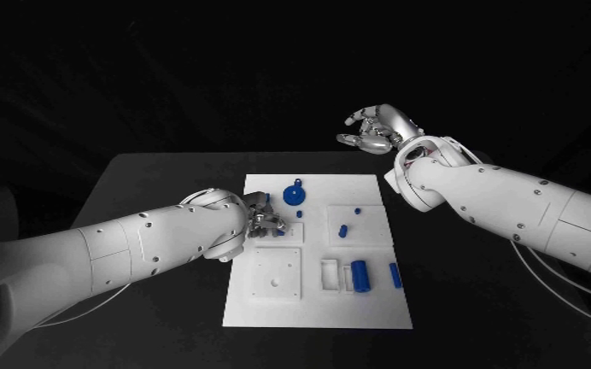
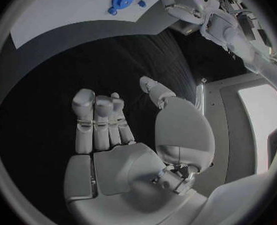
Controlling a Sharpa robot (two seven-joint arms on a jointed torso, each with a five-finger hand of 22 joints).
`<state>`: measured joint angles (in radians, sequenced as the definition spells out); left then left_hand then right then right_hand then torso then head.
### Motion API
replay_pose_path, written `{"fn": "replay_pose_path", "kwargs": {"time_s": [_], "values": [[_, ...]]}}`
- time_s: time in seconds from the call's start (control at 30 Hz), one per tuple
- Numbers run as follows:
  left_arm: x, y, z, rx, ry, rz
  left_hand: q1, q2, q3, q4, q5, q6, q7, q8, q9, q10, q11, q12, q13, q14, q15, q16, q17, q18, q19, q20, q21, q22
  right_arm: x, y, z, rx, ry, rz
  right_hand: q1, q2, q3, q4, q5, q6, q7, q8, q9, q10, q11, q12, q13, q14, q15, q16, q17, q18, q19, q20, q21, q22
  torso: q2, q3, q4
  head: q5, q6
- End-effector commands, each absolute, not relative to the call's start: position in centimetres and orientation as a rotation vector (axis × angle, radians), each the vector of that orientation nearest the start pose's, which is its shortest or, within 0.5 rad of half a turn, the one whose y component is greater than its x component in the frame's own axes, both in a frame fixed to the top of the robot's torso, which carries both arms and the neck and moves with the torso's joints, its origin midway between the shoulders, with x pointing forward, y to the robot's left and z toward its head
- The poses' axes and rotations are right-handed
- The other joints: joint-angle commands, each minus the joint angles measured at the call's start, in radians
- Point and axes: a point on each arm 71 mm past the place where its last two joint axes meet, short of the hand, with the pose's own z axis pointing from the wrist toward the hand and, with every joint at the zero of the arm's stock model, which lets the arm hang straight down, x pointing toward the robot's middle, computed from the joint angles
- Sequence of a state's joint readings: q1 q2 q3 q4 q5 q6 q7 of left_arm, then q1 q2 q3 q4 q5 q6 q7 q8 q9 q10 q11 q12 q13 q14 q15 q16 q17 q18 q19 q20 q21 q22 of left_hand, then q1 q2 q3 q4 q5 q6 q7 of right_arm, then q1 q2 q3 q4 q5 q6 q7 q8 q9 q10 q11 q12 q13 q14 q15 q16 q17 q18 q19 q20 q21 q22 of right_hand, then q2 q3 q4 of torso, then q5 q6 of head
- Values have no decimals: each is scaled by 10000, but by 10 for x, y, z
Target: Assemble the parts on the task board
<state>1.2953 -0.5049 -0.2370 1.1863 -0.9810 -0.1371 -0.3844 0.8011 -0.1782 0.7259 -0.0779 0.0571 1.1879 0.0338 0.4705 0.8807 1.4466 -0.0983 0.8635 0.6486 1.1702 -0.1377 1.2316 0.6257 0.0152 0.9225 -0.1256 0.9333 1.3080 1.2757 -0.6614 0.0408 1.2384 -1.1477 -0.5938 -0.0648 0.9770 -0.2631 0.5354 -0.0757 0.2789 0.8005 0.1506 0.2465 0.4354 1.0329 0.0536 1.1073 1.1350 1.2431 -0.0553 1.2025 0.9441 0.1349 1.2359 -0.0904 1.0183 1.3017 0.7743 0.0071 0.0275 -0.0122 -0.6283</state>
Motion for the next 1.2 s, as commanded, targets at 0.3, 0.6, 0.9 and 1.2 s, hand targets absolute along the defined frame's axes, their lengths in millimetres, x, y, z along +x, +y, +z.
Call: {"fn": "replay_pose_path", "kwargs": {"time_s": [0.3,0.6,0.9,1.2], "values": [[528,142,-249,-2239,21481,-4880,54,-182,0,157,-73,621,-619,65,-5,-229,-191,83,-21,-52,-48,84,-21,166,-22,-1096,-41,170,559,-207,-120,2791,13330,7072,16,87,-13,53,41,-112,165,53,9,-97,-10,48,-15,-34,-34,-64,18,1269,-8,-88,-63,16,0,-2,-12,5,0],[528,143,-249,-2350,21417,-4885,-124,-538,-88,587,-87,597,-613,122,22,-231,-179,116,-36,-72,-47,131,-36,161,-20,-1089,-20,168,559,-207,-120,2808,13327,7073,8,85,-20,62,42,-116,166,52,9,-99,-9,51,-19,-34,-33,-65,19,1269,-8,-88,-65,18,6,-4,-10,-1,2],[524,147,-248,-2921,21369,-5290,-826,-244,-1912,309,-82,444,-615,157,70,-346,-198,128,-54,-206,-75,164,-67,204,-245,-1098,-59,141,560,-208,-121,2854,13361,7060,-9,84,-33,80,47,-122,168,51,9,-102,-7,56,-26,-35,-31,-66,20,1269,-8,-87,-68,21,-2,-2,-15,-6,67],[528,150,-231,-3156,21063,-5662,-655,-173,-2224,145,-68,116,-475,-116,7,-596,-77,-284,-341,-478,-12,-165,-285,169,-502,-1045,-315,55,560,-211,-122,2883,13371,7008,-22,79,-44,96,61,-129,169,50,8,-105,-6,62,-33,-35,-30,-67,22,1269,-8,-86,-70,24,3,8,-25,-26,96]]}}
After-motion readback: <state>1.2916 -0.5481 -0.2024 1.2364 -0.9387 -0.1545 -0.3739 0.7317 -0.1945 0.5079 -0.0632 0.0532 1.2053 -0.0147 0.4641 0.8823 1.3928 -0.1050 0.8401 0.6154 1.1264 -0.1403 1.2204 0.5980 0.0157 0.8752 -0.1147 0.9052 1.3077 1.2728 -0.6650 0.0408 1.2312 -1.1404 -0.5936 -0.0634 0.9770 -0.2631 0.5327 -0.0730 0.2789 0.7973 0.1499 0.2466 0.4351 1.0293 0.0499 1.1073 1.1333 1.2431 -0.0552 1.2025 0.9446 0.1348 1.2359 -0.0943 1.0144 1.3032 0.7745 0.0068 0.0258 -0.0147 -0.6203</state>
